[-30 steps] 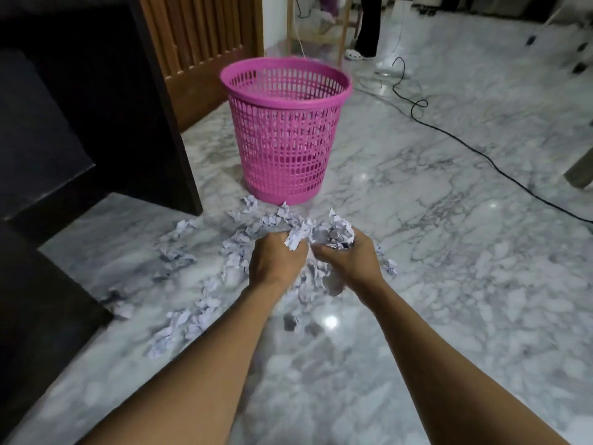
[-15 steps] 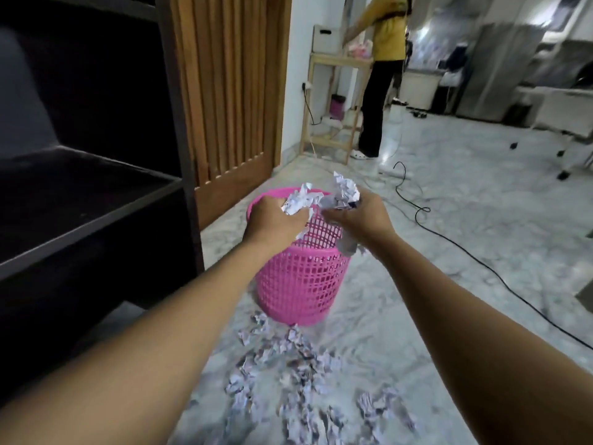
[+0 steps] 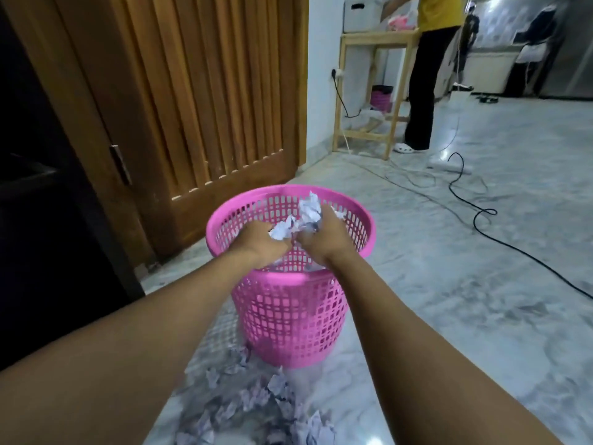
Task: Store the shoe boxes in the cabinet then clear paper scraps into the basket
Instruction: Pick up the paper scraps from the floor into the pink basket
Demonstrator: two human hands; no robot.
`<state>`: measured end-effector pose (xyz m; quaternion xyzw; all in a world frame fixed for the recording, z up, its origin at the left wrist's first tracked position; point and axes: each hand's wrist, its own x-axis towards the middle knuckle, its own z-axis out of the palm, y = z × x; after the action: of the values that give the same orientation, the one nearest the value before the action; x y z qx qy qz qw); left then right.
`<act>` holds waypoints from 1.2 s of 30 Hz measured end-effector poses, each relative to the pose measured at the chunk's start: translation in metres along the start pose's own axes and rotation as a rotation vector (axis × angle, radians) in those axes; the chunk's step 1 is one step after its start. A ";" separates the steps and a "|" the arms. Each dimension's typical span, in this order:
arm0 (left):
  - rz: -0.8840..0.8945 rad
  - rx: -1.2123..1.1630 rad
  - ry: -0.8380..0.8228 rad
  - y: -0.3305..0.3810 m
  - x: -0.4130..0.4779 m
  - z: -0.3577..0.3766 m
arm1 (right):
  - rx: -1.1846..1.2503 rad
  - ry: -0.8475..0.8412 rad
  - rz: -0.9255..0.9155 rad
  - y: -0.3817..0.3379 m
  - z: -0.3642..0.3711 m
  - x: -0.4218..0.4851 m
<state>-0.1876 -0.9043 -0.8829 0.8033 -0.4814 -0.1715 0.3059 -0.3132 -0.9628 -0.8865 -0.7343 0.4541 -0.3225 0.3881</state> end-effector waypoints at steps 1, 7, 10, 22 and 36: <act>0.029 0.098 -0.050 -0.002 0.003 0.002 | -0.045 -0.024 0.014 0.001 0.002 0.003; 0.071 0.322 -0.138 -0.008 -0.002 -0.012 | -0.251 -0.050 0.068 -0.002 -0.003 0.002; 0.144 0.316 -0.091 -0.022 -0.009 -0.022 | -0.352 -0.016 0.062 -0.009 -0.001 -0.010; 0.303 0.084 -0.016 -0.064 -0.156 -0.032 | -0.292 0.251 -0.157 0.001 0.019 -0.176; 0.131 0.085 -0.340 -0.166 -0.296 0.116 | -0.415 0.290 0.467 0.171 0.055 -0.393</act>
<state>-0.2841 -0.6243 -1.0847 0.7417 -0.5844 -0.2642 0.1965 -0.4882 -0.6362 -1.1089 -0.6206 0.7161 -0.2267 0.2250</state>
